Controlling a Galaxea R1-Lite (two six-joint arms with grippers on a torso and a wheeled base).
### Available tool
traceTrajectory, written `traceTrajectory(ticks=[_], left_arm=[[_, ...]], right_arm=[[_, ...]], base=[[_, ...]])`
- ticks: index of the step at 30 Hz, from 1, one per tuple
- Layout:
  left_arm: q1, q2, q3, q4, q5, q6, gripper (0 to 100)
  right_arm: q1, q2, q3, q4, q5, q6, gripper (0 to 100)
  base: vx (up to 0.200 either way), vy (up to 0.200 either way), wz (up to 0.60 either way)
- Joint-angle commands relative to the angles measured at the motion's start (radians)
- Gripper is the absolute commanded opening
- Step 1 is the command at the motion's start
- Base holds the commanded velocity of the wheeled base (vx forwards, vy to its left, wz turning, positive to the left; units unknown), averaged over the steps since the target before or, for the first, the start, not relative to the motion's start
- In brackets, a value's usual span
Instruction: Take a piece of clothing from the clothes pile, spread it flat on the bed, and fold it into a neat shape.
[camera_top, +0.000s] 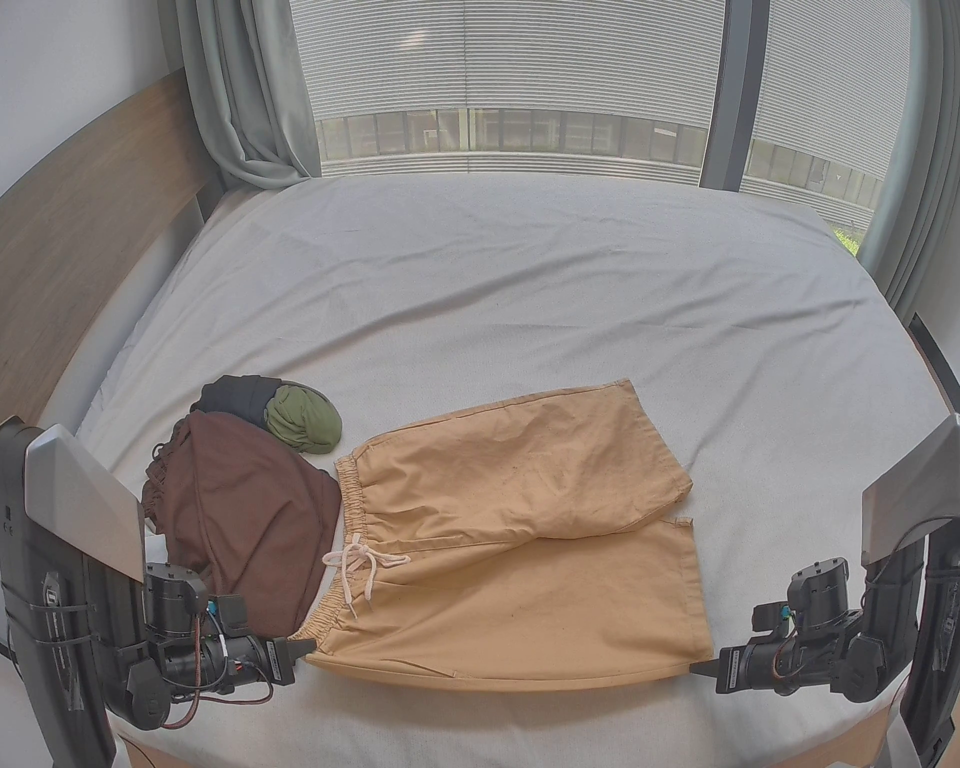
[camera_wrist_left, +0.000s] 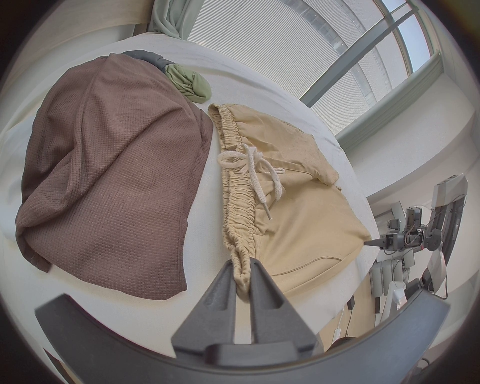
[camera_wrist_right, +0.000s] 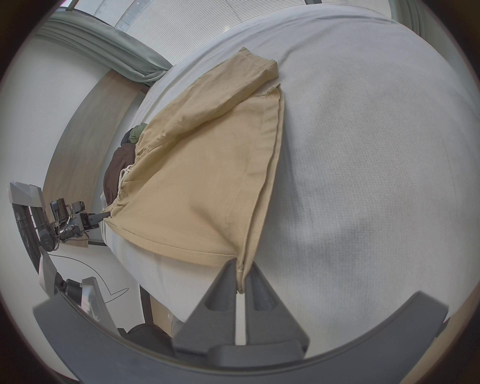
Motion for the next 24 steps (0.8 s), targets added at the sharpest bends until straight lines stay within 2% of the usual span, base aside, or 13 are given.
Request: traceTrajectory(ticks=[1,16,19,24], left_arm=[[-0.005,0.000,0.020,0.002,-0.019,0.009,0],[-0.006,-0.035,-0.037,-0.001,-0.022,0.000,0],[-0.006,-0.044,-0.061,-0.001,-0.022,-0.009,0],[-0.009,-0.069,-0.095,-0.001,-0.019,-0.063,0]], right_arm=[[0.005,-0.037,0.017,0.025,0.001,-0.004,0],[0.000,-0.128,0.017,-0.018,0.009,0.008,0],[-0.006,-0.135,0.017,-0.130,0.008,0.030,0],[-0.006,-0.135,0.013,-0.194,0.005,0.054,0]], base=[[0.000,0.000,0.00],[0.000,0.000,0.00],[0.000,0.000,0.00],[0.000,0.000,0.00]])
